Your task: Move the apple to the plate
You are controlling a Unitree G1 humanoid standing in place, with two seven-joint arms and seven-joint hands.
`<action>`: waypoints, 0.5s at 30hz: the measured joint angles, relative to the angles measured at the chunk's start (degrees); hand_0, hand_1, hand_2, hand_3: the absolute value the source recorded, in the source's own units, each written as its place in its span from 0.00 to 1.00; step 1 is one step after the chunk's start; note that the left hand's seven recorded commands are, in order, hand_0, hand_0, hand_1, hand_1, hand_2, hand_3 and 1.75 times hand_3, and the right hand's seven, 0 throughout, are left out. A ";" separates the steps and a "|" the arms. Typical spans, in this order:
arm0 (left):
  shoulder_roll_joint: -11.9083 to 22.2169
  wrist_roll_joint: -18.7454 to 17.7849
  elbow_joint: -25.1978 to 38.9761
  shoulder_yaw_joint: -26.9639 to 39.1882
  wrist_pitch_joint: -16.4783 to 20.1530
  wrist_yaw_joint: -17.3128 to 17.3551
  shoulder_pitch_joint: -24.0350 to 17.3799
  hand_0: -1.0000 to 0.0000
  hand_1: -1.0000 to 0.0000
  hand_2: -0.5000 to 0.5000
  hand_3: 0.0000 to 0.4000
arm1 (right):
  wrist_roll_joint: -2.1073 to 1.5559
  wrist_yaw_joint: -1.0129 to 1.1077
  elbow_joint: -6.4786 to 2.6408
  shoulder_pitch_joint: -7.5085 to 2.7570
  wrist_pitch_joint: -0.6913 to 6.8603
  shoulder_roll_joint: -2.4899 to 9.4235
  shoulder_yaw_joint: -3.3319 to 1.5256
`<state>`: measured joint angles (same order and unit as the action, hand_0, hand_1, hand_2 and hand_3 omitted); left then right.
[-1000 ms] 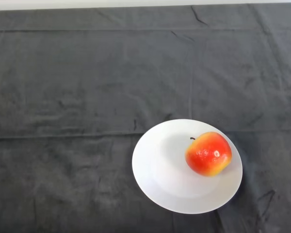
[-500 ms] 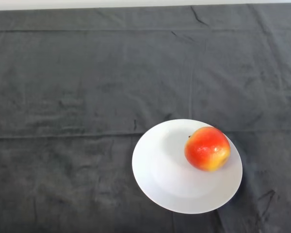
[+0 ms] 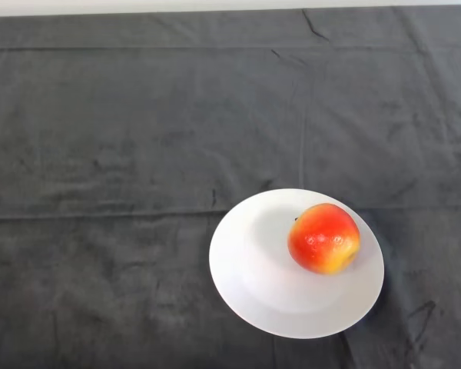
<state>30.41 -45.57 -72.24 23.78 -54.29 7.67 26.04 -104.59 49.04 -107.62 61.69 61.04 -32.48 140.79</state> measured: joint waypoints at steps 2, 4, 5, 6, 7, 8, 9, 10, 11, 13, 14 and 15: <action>0.00 0.76 -0.01 0.16 0.00 0.00 0.00 1.00 1.00 0.50 0.00 | 0.00 0.00 0.00 0.00 0.00 0.00 0.00; 0.00 1.74 -0.01 0.27 0.00 0.04 0.00 1.00 1.00 0.50 0.00 | 0.00 0.00 0.00 0.00 0.00 0.00 0.00; 0.00 1.89 -0.01 0.27 0.00 0.08 0.00 1.00 1.00 0.50 0.00 | 0.00 0.00 0.00 0.00 0.00 0.00 0.00; 0.00 1.92 -0.01 0.27 0.00 0.10 0.01 1.00 1.00 0.50 0.00 | 0.00 0.00 0.00 0.00 0.00 0.00 0.00; 0.00 1.92 -0.01 0.30 0.00 0.10 0.01 1.00 1.00 0.50 0.00 | 0.00 0.00 0.00 0.00 0.00 0.00 0.00; 0.00 1.93 -0.01 0.31 0.00 0.10 0.01 1.00 1.00 0.50 0.00 | 0.00 0.00 0.00 0.00 0.00 0.00 0.00; 0.00 1.94 -0.01 0.36 0.00 0.10 0.01 1.00 1.00 0.50 0.00 | 0.00 0.00 0.00 0.00 0.00 0.00 0.00; 0.00 1.95 -0.01 0.42 0.00 0.09 0.01 1.00 1.00 0.50 0.00 | 0.00 0.00 0.00 0.00 0.00 0.00 0.00; 0.00 1.98 -0.01 0.47 0.00 0.09 0.01 1.00 1.00 0.50 0.00 | 0.00 0.00 0.00 0.00 0.00 0.00 0.00; 0.00 2.11 -0.02 0.58 0.00 0.10 0.01 1.00 1.00 0.50 0.00 | 0.00 0.00 0.00 0.00 0.00 0.00 0.00; 0.00 2.17 -0.02 0.71 0.00 0.10 0.01 1.00 1.00 0.50 0.00 | 0.00 0.00 0.00 0.00 0.00 0.00 0.00; 0.00 2.21 -0.02 1.00 0.00 0.10 0.02 1.00 1.00 0.50 0.00 | 0.00 0.00 0.00 0.00 0.00 0.00 0.00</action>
<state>30.41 -43.36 -72.25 24.78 -54.29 7.77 26.06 -104.59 49.04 -107.62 61.69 61.04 -32.48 140.80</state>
